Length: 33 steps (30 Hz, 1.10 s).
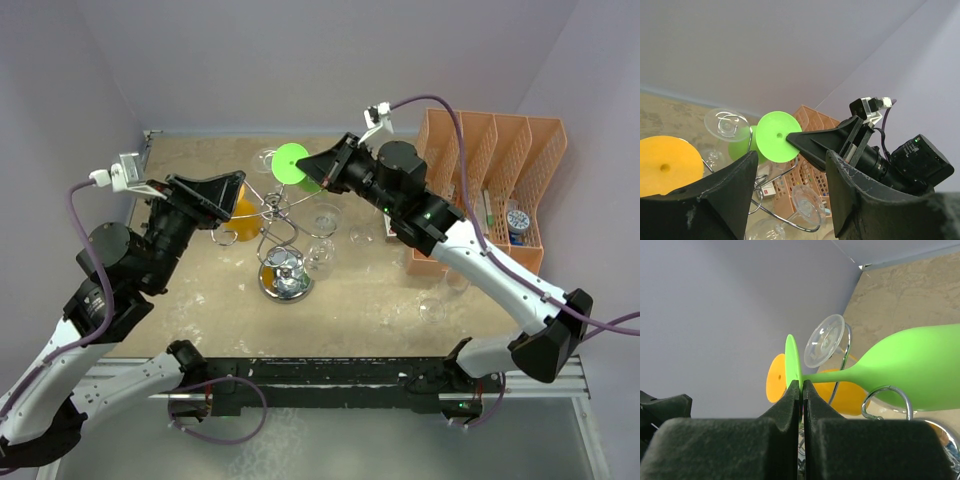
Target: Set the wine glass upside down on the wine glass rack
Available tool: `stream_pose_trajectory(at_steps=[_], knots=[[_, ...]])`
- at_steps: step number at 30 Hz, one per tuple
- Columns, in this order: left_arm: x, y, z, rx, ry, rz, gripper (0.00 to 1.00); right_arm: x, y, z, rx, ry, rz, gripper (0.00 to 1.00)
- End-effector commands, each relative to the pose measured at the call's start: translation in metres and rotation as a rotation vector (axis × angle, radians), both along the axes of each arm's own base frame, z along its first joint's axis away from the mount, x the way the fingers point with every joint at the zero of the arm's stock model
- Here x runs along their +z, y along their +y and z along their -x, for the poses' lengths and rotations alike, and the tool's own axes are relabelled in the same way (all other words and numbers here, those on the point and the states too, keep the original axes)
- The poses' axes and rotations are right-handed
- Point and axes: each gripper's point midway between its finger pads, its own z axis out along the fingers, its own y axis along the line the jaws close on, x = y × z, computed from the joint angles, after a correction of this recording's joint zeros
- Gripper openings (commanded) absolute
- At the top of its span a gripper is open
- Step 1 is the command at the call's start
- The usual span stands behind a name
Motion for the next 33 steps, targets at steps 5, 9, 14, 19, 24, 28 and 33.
stream_pose_trajectory(at_steps=[5,9,14,19,24,28,33], knots=[[0.006,0.011,0.000,0.044,-0.028,-0.009,0.54,0.019,0.003,0.006,0.028,-0.032,-0.012,0.00],[0.008,0.015,0.001,0.059,-0.029,-0.015,0.54,0.018,0.001,0.007,0.027,-0.020,0.005,0.00],[0.006,0.017,0.000,0.069,-0.028,-0.025,0.54,0.018,-0.003,0.012,0.028,-0.008,0.004,0.00],[0.006,0.018,0.000,0.072,-0.028,-0.031,0.54,0.016,-0.002,0.021,0.064,0.001,0.006,0.00],[0.005,0.018,0.000,0.074,-0.025,-0.033,0.54,0.021,-0.007,0.026,0.069,-0.006,-0.006,0.00],[0.004,0.018,0.000,0.074,-0.024,-0.034,0.54,0.025,-0.015,0.030,0.052,-0.007,-0.010,0.00],[0.004,0.019,0.000,0.076,-0.022,-0.032,0.54,0.022,-0.019,0.038,0.067,-0.004,-0.014,0.00]])
